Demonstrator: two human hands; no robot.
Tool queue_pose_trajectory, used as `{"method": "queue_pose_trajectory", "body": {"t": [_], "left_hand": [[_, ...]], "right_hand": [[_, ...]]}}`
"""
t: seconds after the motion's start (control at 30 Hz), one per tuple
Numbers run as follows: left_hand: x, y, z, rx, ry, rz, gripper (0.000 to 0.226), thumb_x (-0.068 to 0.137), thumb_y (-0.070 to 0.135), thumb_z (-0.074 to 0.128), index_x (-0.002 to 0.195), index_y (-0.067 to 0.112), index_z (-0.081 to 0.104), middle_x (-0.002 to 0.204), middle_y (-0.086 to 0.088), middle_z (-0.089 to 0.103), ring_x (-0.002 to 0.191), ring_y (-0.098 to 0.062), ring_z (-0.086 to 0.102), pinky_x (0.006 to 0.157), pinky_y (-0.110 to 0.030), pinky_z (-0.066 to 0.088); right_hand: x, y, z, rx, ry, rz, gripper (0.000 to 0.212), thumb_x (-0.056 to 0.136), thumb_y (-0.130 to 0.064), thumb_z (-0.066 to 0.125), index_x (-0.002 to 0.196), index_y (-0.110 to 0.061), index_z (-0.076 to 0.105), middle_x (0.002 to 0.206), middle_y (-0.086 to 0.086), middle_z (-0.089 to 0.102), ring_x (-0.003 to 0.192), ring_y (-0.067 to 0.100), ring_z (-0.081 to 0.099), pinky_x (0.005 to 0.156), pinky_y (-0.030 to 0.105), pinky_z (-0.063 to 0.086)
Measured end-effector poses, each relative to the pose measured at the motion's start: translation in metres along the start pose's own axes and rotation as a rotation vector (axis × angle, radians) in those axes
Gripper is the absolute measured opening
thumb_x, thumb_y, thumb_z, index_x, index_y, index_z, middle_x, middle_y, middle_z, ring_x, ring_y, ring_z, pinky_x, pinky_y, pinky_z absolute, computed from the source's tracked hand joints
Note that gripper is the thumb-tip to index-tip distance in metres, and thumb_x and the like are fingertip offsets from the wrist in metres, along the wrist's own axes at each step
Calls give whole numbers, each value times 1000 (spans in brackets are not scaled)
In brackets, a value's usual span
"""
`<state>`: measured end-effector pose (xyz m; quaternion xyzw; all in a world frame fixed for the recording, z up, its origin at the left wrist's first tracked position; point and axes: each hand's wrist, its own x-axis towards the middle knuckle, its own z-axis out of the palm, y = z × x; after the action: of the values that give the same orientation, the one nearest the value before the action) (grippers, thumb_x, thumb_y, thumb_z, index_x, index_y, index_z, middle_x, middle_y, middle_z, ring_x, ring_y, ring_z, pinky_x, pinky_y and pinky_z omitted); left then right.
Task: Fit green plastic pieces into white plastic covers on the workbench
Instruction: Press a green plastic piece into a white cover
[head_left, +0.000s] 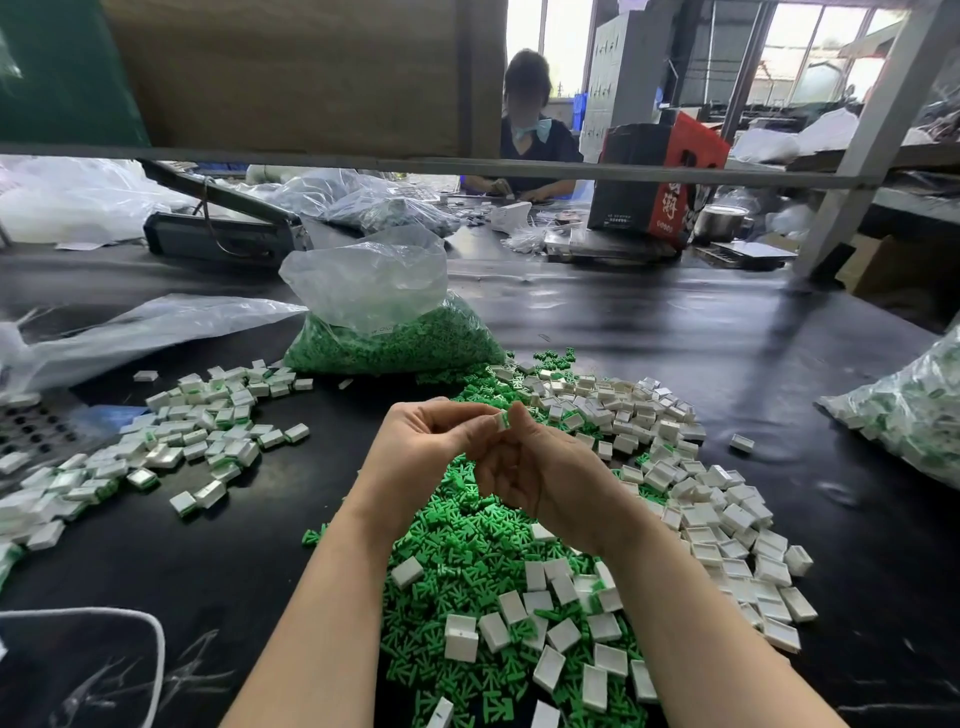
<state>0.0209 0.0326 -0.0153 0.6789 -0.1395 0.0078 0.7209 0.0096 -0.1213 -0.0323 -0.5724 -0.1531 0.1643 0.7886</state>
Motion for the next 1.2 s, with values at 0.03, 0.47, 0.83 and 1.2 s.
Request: {"method": "queue_pose_trajectory", "body": {"t": [0.03, 0.47, 0.83, 1.2], "left_hand": [[0, 0, 0, -10, -1, -1, 18, 65, 27, 77, 79, 17, 80, 80, -7, 75, 75, -13, 70, 70, -20, 53], [0, 4, 6, 174, -56, 85, 5, 80, 10, 62, 81, 6, 64, 57, -7, 60, 45, -22, 58, 51, -31, 52], [1, -1, 11, 230, -63, 86, 8, 69, 15, 55, 68, 7, 53, 51, -15, 58, 46, -26, 57, 52, -34, 47], [1, -5, 13, 268, -52, 99, 6, 69, 17, 54, 65, 12, 51, 54, -15, 61, 49, -26, 60, 50, -33, 49]], "right_hand": [[0, 1, 0, 19, -1, -9, 50, 91, -55, 46, 91, -11, 69, 73, 10, 64, 64, 14, 54, 56, 19, 41], [-2, 1, 1, -104, 27, -58, 43, 89, -51, 51, 99, -10, 61, 72, 7, 61, 69, 19, 45, 62, 27, 32], [-1, 5, -2, -192, 31, -95, 35, 86, -50, 58, 101, -19, 67, 76, 6, 60, 81, 32, 35, 65, 31, 29], [-2, 7, -4, -280, 71, -104, 40, 97, -35, 48, 112, 0, 59, 75, 7, 54, 77, 30, 36, 64, 31, 28]]}}
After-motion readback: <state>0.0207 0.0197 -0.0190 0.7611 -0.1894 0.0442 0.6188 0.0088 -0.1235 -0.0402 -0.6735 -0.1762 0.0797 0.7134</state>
